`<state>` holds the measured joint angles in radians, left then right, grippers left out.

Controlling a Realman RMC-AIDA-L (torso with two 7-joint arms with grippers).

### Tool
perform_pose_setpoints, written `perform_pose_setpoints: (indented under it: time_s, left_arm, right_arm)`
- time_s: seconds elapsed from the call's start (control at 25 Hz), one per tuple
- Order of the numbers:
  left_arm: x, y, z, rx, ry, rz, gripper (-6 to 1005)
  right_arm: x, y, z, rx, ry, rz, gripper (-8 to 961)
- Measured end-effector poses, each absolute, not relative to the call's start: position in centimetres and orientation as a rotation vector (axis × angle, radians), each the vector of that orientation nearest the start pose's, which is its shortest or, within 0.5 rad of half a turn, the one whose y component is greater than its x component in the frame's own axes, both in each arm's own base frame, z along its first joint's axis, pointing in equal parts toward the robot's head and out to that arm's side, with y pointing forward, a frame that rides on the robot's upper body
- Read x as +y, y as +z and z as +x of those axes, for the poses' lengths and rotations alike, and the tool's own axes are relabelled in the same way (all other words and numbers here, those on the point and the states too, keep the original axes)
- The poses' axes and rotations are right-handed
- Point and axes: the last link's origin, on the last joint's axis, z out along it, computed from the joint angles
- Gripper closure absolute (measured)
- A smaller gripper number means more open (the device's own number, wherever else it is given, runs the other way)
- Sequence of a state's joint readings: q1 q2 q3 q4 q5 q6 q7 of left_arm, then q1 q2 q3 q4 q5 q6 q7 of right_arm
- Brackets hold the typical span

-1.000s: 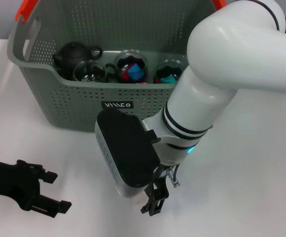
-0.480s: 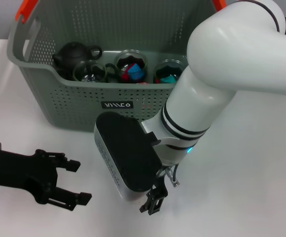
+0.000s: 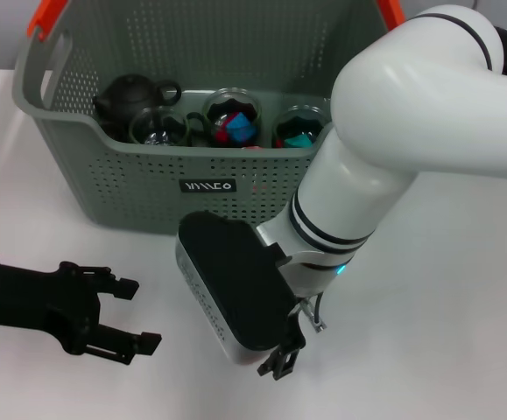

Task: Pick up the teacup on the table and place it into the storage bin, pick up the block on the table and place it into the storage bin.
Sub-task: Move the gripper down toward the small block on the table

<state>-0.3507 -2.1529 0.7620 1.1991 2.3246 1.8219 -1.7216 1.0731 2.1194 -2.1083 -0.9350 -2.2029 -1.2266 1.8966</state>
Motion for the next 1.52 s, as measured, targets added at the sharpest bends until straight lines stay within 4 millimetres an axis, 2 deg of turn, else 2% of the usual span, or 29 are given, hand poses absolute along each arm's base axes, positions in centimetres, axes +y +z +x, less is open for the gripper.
perform_pose_setpoints:
  time_s: [0.44, 1.44, 1.52]
  left_arm:
    - [27.4, 3.0, -27.9, -0.888, -0.197, -2.854, 65]
    - [27.6, 3.1, -28.1, -0.912, -0.192, -2.83, 65]
    - [27.6, 3.1, -28.1, -0.913, -0.191, -2.83, 65]
  right_arm:
    - [31.3, -16.0, 8.5, -0.965, -0.854, -3.022, 9]
    - [31.2, -16.9, 8.1, -1.08, -0.798, -2.966, 9]
    - [31.1, -16.9, 8.1, -1.082, -0.799, -2.967, 72]
